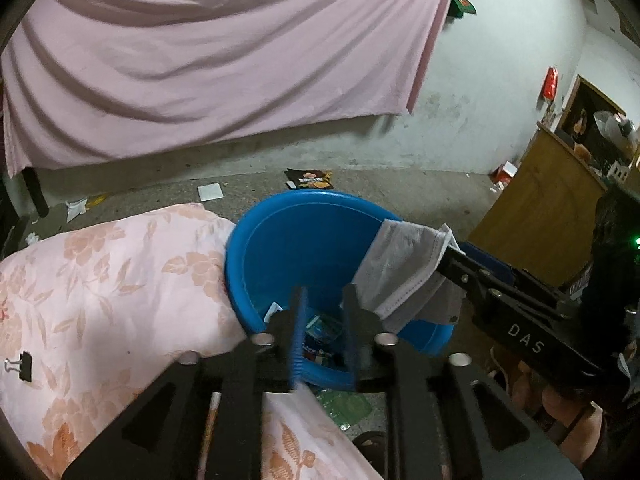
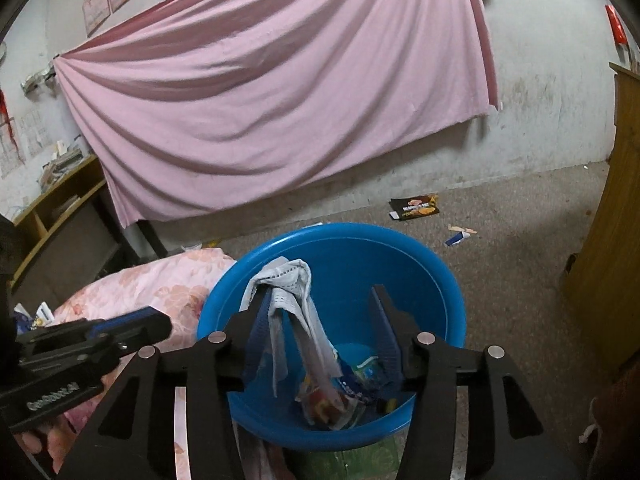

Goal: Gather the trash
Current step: 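Open both tools to drop the masks and tube into the bucket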

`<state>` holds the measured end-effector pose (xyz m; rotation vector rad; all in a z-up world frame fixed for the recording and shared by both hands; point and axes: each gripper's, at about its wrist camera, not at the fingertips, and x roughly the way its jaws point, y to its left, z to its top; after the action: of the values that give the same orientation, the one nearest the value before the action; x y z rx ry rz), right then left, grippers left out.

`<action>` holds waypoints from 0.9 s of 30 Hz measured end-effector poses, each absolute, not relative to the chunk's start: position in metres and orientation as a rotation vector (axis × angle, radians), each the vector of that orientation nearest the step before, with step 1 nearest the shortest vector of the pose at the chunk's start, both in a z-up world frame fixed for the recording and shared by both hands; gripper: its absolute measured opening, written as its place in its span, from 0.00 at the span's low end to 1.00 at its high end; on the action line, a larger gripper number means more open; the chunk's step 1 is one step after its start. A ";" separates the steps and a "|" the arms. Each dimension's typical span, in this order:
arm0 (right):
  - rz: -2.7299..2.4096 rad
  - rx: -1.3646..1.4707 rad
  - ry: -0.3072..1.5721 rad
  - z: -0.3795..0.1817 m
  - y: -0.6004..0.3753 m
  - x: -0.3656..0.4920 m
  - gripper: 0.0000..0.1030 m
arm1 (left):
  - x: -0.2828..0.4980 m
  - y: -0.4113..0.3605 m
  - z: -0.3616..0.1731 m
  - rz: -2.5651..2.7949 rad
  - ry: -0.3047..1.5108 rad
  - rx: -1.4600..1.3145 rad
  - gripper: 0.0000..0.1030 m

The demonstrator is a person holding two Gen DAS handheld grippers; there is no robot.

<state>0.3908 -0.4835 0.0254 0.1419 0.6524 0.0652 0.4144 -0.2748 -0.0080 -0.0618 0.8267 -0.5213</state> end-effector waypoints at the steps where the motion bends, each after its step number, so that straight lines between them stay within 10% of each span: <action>1: 0.058 0.134 0.664 0.025 -0.483 0.392 0.54 | 0.414 -0.271 -0.006 -0.516 0.822 -0.071 0.22; 4: 0.029 0.101 0.728 0.019 -0.484 0.401 0.77 | 0.412 -0.262 -0.002 -0.496 0.816 -0.081 0.23; 27: -0.001 -0.015 0.966 -0.010 -0.496 0.405 0.96 | 0.406 -0.246 0.002 -0.449 0.833 -0.090 0.23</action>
<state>0.4051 -0.4957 -0.0098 -0.0151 0.9662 -0.0007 0.4060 -0.2463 0.0025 -0.0897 0.8330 -0.4491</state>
